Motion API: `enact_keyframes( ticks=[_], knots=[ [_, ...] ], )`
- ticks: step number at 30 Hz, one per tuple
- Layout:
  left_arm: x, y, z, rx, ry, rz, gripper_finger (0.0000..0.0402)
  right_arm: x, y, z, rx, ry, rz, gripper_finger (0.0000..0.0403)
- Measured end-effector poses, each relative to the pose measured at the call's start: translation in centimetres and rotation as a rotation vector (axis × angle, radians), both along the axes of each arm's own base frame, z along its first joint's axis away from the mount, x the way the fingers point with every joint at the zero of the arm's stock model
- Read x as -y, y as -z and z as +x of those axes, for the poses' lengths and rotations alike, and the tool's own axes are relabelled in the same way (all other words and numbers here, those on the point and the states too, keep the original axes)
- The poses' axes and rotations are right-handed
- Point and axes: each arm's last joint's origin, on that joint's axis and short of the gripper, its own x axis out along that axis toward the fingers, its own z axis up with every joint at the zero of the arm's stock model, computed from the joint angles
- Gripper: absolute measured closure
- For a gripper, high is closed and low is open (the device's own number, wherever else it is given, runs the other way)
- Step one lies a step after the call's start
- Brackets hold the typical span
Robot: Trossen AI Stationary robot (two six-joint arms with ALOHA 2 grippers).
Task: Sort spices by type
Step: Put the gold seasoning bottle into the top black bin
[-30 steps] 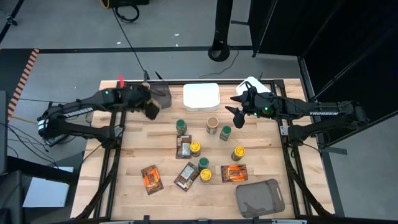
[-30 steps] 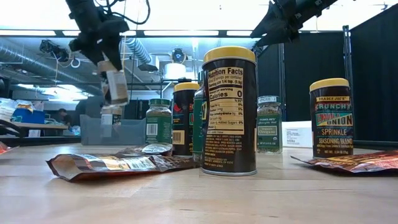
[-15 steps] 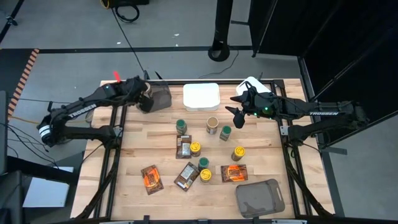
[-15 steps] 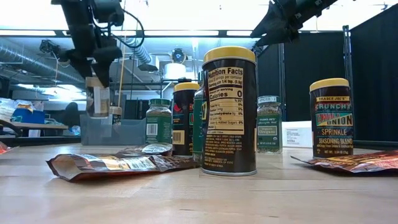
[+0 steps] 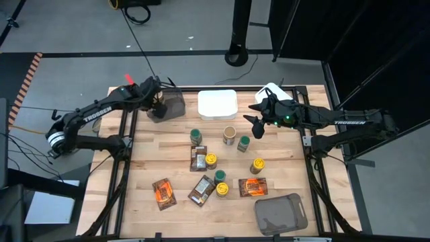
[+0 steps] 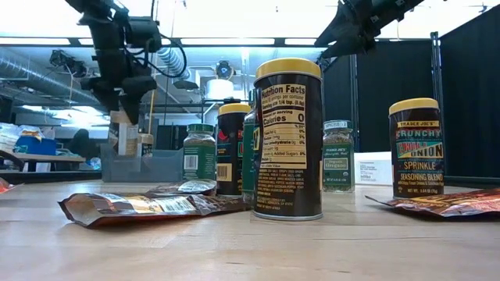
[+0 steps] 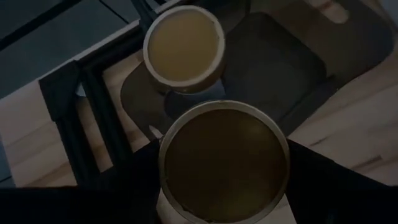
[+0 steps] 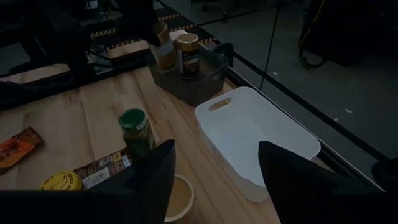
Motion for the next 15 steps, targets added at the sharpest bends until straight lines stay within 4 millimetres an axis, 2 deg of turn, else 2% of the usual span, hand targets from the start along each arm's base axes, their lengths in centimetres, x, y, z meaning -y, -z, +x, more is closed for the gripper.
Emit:
enact_keyframes(
  ticks=[9,15],
  knots=[
    [-1.9,1.7,0.2,-0.041,0.033,-0.101,0.0128,0.0,0.0,0.0,0.0,0.0,0.0,0.0166],
    [-2.1,2.0,0.3,-0.04,0.049,-0.123,0.0093,0.0,0.0,0.0,0.001,0.0,0.001,0.0162]
  ],
)
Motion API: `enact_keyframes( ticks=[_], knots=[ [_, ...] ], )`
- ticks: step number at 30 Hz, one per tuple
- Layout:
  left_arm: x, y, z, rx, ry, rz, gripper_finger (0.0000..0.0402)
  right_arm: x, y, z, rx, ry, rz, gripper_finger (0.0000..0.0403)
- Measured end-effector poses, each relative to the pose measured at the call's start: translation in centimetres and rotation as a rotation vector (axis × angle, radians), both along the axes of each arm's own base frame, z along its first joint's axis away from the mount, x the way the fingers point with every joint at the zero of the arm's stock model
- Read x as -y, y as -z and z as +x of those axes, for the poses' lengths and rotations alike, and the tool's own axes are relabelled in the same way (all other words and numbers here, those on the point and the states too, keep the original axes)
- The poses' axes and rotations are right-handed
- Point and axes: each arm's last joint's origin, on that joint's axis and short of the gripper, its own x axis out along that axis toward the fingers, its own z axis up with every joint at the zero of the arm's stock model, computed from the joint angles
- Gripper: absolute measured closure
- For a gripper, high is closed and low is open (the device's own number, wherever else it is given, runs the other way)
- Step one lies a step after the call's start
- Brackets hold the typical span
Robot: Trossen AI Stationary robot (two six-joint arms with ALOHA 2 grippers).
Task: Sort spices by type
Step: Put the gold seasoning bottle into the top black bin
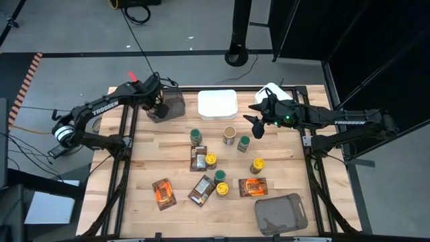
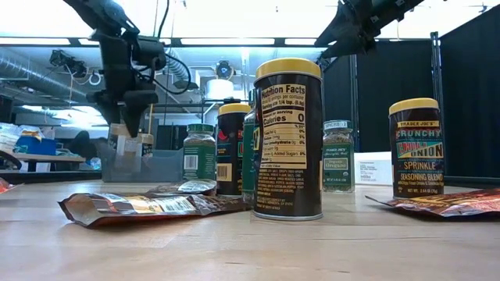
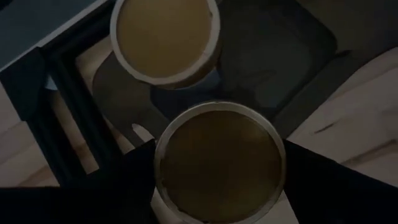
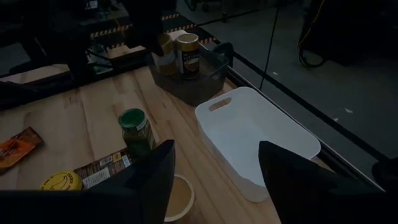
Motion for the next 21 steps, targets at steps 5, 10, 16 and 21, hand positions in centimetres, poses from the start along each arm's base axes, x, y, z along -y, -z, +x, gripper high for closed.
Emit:
enact_keyframes(
  ticks=[5,10,16,21],
  knots=[
    [0.0,0.0,0.0,-0.004,-0.003,0.005,0.0069,0.0,0.0,0.0,0.001,0.0,0.0,0.0155],
    [0.0,-0.2,-0.1,-0.017,0.016,0.0,0.0066,0.0,0.0,0.0,-0.001,-0.002,-0.004,0.0144],
    [-0.2,-3.6,0.2,-0.017,0.074,0.028,0.0065,-0.1,-0.2,0.1,-0.036,-0.061,-0.112,0.0138],
    [-0.4,-8.7,0.4,0.055,0.073,0.115,0.0065,-0.1,-0.5,0.8,-0.001,-0.074,-0.151,0.0138]
  ],
)
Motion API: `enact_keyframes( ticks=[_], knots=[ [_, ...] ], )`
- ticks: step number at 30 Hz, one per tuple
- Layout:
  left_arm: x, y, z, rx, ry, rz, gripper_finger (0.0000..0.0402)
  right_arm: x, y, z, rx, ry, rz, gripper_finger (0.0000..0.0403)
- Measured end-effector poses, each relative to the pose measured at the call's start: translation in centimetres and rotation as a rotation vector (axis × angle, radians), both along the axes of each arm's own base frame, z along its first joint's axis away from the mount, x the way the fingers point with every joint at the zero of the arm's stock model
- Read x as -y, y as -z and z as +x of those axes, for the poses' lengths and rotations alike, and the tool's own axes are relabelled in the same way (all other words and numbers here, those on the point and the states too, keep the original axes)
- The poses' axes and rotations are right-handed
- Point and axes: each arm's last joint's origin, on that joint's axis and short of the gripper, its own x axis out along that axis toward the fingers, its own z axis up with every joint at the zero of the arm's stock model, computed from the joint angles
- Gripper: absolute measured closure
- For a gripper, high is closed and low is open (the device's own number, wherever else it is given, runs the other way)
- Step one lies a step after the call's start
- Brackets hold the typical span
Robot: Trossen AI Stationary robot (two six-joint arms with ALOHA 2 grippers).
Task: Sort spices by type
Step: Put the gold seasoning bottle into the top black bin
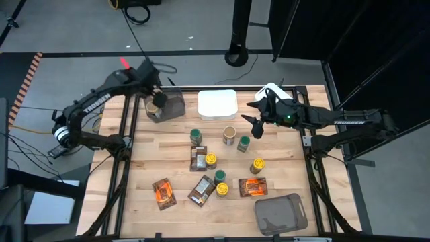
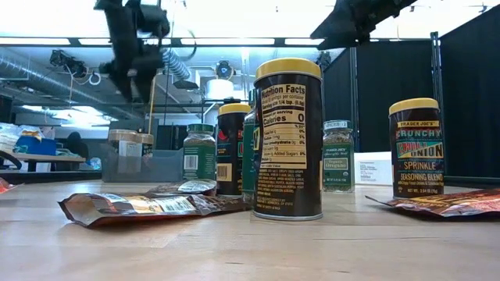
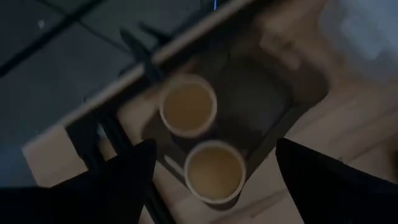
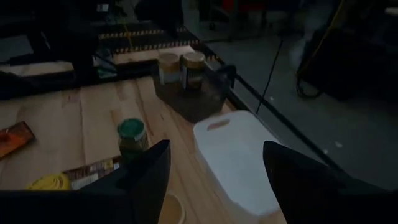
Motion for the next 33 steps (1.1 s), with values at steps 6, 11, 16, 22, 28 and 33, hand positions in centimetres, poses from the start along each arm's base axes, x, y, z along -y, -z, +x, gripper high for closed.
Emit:
enact_keyframes(
  ticks=[6,11,16,22,28,33],
  knots=[
    [0.5,-6.4,-0.4,0.126,-0.003,0.129,0.0065,0.0,2.1,3.7,-0.184,-0.113,0.027,0.013],
    [1.4,-10.6,-1.3,0.215,-0.002,0.221,0.0065,0.4,2.3,7.1,-0.317,-0.139,0.033,0.0118],
    [2.2,-12.9,-2.2,0.266,0.008,0.284,0.0065,0.7,4.1,9.5,-0.51,-0.166,0.037,0.0099],
    [2.9,-13.1,-2.8,0.241,0.027,0.275,0.0065,0.8,6.8,11.4,-0.717,-0.148,0.104,0.0066],
    [3.1,-12.9,-2.9,0.212,0.042,0.258,0.0065,1.0,7.7,13.4,-0.741,-0.136,0.135,0.0053],
    [3.1,-12.8,-2.9,0.212,0.042,0.258,0.0065,0.9,8.0,14.1,-0.729,-0.153,0.21,0.0058]
  ],
)
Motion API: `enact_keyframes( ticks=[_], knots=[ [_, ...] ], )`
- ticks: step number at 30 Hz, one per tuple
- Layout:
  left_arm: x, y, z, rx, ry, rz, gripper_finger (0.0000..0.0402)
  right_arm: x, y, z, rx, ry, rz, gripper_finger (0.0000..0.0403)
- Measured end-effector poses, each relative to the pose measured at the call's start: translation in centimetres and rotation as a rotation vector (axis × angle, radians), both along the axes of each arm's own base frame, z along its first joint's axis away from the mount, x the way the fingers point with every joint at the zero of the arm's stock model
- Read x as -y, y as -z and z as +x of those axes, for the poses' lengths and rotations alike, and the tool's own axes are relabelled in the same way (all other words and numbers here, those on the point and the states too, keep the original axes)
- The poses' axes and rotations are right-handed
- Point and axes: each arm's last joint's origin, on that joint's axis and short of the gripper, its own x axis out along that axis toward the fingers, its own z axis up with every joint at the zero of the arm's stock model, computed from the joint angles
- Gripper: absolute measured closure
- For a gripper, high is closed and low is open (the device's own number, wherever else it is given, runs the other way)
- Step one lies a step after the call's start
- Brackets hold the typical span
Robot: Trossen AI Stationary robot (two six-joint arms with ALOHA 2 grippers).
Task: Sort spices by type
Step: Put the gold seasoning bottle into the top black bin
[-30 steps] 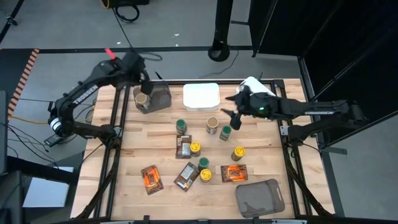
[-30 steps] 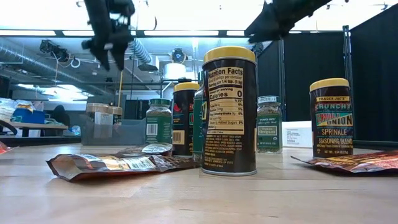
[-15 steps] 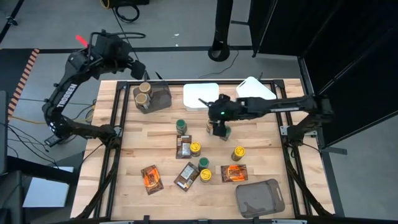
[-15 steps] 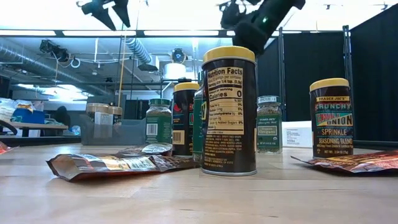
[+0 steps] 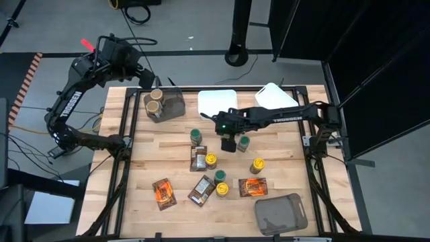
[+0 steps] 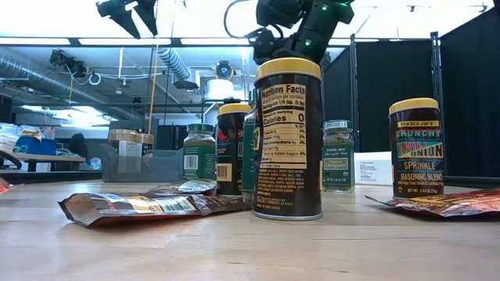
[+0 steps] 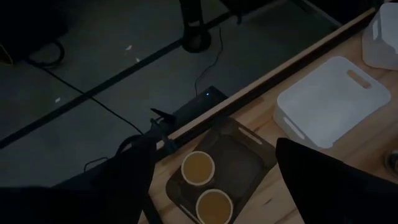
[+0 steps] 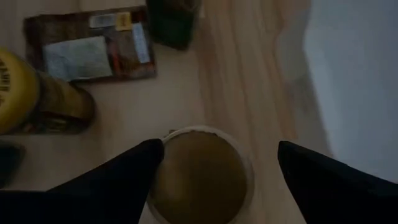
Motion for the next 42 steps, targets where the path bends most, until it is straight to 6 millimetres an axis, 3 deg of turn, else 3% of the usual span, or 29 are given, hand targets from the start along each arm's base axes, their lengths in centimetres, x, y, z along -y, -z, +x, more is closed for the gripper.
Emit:
enact_keyframes(
  ticks=[13,20,25,33,42],
  knots=[
    [-0.1,-0.1,0.1,-0.008,0.019,0.02,0.0065,0.5,-0.3,-1.2,-0.09,0.012,-0.002,0.0071],
    [-0.1,-0.1,0.1,-0.007,0.017,0.018,0.0065,2.6,0.0,-2.7,-0.201,0.134,0.032,0.0073],
    [-0.1,-0.1,0.1,-0.028,0.06,0.023,0.0065,2.8,0.1,-4.2,-0.428,-0.146,-0.094,0.0074],
    [-0.3,0.9,0.6,-0.025,0.123,-0.026,0.0065,2.2,0.0,-2.9,-0.421,-0.708,-0.281,0.0089],
    [-1.0,2.7,1.3,-0.031,0.097,-0.066,0.0065,3.2,0.7,-2.2,-0.295,-0.886,-0.301,0.0109]
  ],
)
